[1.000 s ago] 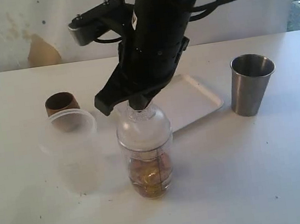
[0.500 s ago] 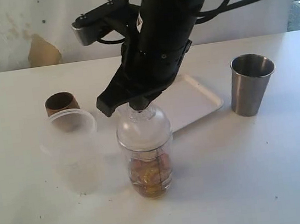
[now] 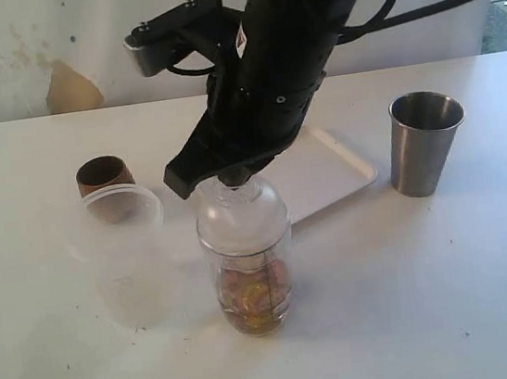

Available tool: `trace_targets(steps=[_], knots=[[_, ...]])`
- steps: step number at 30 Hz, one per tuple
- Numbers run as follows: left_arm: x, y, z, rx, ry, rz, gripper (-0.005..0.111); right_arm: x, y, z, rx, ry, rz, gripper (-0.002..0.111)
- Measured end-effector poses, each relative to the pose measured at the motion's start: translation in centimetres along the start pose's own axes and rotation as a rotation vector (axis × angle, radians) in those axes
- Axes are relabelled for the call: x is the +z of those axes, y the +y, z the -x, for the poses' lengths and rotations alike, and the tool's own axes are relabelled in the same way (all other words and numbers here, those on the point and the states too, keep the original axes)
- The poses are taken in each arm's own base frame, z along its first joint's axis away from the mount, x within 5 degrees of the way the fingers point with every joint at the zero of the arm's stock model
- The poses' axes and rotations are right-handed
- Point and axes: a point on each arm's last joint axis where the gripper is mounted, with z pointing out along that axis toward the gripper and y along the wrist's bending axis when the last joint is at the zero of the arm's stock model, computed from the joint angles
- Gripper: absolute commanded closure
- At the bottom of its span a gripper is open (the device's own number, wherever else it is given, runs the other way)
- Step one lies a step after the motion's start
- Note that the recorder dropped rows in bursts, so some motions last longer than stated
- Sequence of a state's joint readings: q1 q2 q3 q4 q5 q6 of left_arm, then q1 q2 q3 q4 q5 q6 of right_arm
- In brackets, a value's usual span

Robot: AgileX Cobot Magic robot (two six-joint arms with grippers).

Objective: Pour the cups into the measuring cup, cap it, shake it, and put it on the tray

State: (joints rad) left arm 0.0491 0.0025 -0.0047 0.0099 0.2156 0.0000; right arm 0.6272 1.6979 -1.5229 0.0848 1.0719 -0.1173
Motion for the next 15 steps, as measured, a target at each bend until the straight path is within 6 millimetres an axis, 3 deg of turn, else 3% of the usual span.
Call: trace_targets(steps=[5,11,15], knots=[[0.0,0.0,0.0,0.000,0.000,0.000,0.107,-0.1,0.0,0.0,-0.006,-0.019,-0.002,0.107],[0.0,0.0,0.0,0.000,0.000,0.000,0.107,-0.7,0.0,-0.1,-0.026,-0.042,-0.008,0.092],[0.0,0.0,0.0,0.000,0.000,0.000,0.107,-1.5,0.1,-0.2,-0.032,-0.065,-0.013,0.089]])
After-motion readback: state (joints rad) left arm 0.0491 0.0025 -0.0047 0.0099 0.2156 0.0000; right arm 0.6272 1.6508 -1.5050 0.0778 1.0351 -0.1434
